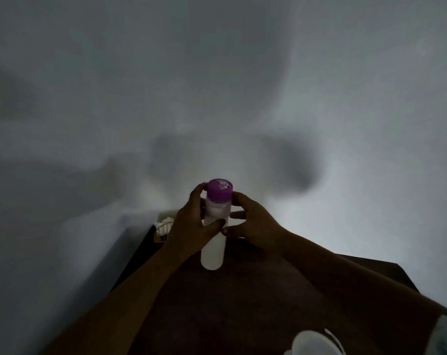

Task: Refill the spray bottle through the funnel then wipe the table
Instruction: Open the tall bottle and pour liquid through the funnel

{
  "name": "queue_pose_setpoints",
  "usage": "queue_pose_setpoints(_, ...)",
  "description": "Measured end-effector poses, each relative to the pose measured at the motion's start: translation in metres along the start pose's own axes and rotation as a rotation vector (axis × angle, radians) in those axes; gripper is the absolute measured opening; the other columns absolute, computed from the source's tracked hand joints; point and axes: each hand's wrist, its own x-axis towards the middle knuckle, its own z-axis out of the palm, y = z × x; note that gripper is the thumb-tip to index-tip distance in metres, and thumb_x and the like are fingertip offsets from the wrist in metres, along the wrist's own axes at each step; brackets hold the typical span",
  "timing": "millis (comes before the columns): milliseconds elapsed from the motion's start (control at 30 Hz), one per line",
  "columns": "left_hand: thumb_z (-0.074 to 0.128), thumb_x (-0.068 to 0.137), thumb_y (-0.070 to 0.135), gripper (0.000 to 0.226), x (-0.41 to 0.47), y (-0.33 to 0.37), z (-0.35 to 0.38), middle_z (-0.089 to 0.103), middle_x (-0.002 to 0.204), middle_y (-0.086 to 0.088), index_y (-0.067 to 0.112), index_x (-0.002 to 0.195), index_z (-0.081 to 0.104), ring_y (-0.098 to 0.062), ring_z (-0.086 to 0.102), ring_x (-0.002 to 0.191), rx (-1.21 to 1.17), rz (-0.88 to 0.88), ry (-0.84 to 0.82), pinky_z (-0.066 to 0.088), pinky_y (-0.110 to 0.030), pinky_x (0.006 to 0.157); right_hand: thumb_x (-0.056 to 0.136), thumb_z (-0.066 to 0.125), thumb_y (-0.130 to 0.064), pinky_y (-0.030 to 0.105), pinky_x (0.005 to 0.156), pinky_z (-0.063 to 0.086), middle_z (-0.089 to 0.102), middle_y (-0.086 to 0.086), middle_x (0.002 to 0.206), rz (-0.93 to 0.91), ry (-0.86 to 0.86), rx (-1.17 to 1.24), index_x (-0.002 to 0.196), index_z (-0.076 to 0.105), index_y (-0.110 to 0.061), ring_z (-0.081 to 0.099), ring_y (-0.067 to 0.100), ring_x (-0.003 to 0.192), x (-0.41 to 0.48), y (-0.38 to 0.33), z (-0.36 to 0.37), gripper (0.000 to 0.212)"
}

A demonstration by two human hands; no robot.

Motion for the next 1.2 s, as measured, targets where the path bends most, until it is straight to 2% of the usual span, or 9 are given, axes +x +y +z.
queue_pose_setpoints(100, 0.077, 0.071, 0.014, 0.085, -0.016, 0.031, -0.02, 0.059, 0.109, -0.001, 0.016, 0.14, 0.026, -0.007, 0.058, 0.09, -0.027, -0.001, -0.049, 0.046, -0.004, 0.069, 0.071, 0.077, -0.005, 0.011, 0.075, 0.045, 0.048, -0.005, 0.132, -0.041, -0.04, -0.004, 0.142, 0.025, -0.023, 0.05, 0.011, 0.115, -0.02, -0.02, 0.006, 0.09)
queue_pose_setpoints(233, 0.08, 0.067, 0.016, 0.084, -0.043, 0.073, -0.05, 0.062, 0.109, -0.007, 0.021, 0.134, 0.03, -0.019, 0.064, 0.089, -0.087, -0.071, -0.05, 0.055, -0.026, 0.071, 0.065, 0.082, -0.007, 0.009, 0.077, 0.047, 0.048, -0.015, 0.116, -0.15, -0.002, -0.018, 0.142, 0.013, -0.019, 0.053, 0.002, 0.102, -0.056, -0.049, 0.026, 0.104)
queue_pose_setpoints(400, 0.074, 0.073, 0.022, 0.06, -0.08, 0.123, -0.088, 0.063, 0.105, -0.005, 0.023, 0.123, 0.041, -0.022, 0.064, 0.091, -0.178, -0.151, -0.159, 0.056, -0.045, 0.077, 0.068, 0.08, -0.009, 0.011, 0.074, 0.05, 0.052, -0.02, 0.102, -0.241, 0.188, 0.112, 0.135, 0.023, -0.021, 0.058, -0.007, 0.091, -0.108, -0.081, 0.053, 0.089)
queue_pose_setpoints(567, 0.066, 0.053, 0.072, 0.06, -0.102, 0.158, -0.11, 0.061, 0.077, 0.005, 0.019, 0.081, 0.054, -0.012, 0.06, 0.073, 0.141, 0.007, -0.177, 0.051, -0.024, 0.062, 0.069, 0.078, -0.008, 0.014, 0.073, 0.049, 0.052, -0.017, 0.105, -0.219, 0.16, 0.138, 0.125, 0.028, -0.031, 0.055, -0.005, 0.095, -0.162, -0.089, 0.068, 0.078)
queue_pose_setpoints(700, 0.066, 0.051, 0.067, 0.046, -0.123, 0.176, -0.103, 0.052, 0.064, 0.007, 0.028, 0.064, 0.046, -0.011, 0.05, 0.06, 0.266, 0.049, -0.195, 0.042, -0.023, 0.056, 0.07, 0.077, -0.007, 0.012, 0.068, 0.049, 0.051, -0.015, 0.102, -0.206, 0.206, 0.139, 0.12, 0.03, -0.032, 0.054, -0.009, 0.09, -0.2, -0.088, 0.077, 0.072)
queue_pose_setpoints(833, 0.051, 0.044, 0.075, 0.048, -0.138, 0.189, -0.077, 0.044, 0.057, 0.01, 0.031, 0.058, 0.038, -0.008, 0.043, 0.054, 0.302, 0.171, -0.174, 0.038, -0.024, 0.052, 0.069, 0.078, -0.006, 0.003, 0.068, 0.046, 0.052, -0.015, 0.1, -0.196, 0.302, 0.152, 0.108, 0.032, -0.04, 0.053, -0.017, 0.089, -0.233, -0.08, 0.069, 0.068)
queue_pose_setpoints(933, 0.049, 0.047, 0.072, 0.043, -0.145, 0.2, -0.066, 0.039, 0.054, 0.013, 0.033, 0.055, 0.033, -0.005, 0.038, 0.051, 0.272, 0.267, -0.189, 0.03, -0.02, 0.051, 0.067, 0.079, -0.008, 0.007, 0.067, 0.049, 0.054, -0.015, 0.099, -0.161, 0.396, 0.155, 0.103, 0.034, -0.044, 0.056, -0.012, 0.089, -0.251, -0.077, 0.068, 0.068)
queue_pose_setpoints(1033, 0.051, 0.048, 0.073, 0.045, -0.146, 0.208, -0.051, 0.04, 0.053, 0.014, 0.03, 0.057, 0.038, -0.004, 0.039, 0.05, 0.246, 0.323, -0.204, 0.03, -0.019, 0.051, 0.065, 0.08, -0.01, 0.011, 0.068, 0.051, 0.057, -0.014, 0.1, -0.139, 0.478, 0.157, 0.106, 0.035, -0.043, 0.06, -0.003, 0.089, -0.266, -0.072, 0.062, 0.069)
queue_pose_setpoints(1200, 0.05, 0.048, 0.073, 0.053, -0.147, 0.224, -0.026, 0.046, 0.054, 0.008, 0.021, 0.061, 0.048, -0.011, 0.046, 0.052, 0.22, 0.367, -0.202, 0.038, -0.022, 0.052, 0.064, 0.081, -0.005, 0.006, 0.066, 0.048, 0.057, -0.016, 0.096, -0.146, 0.575, 0.159, 0.105, 0.038, -0.039, 0.058, -0.012, 0.088, -0.281, -0.062, 0.045, 0.068)
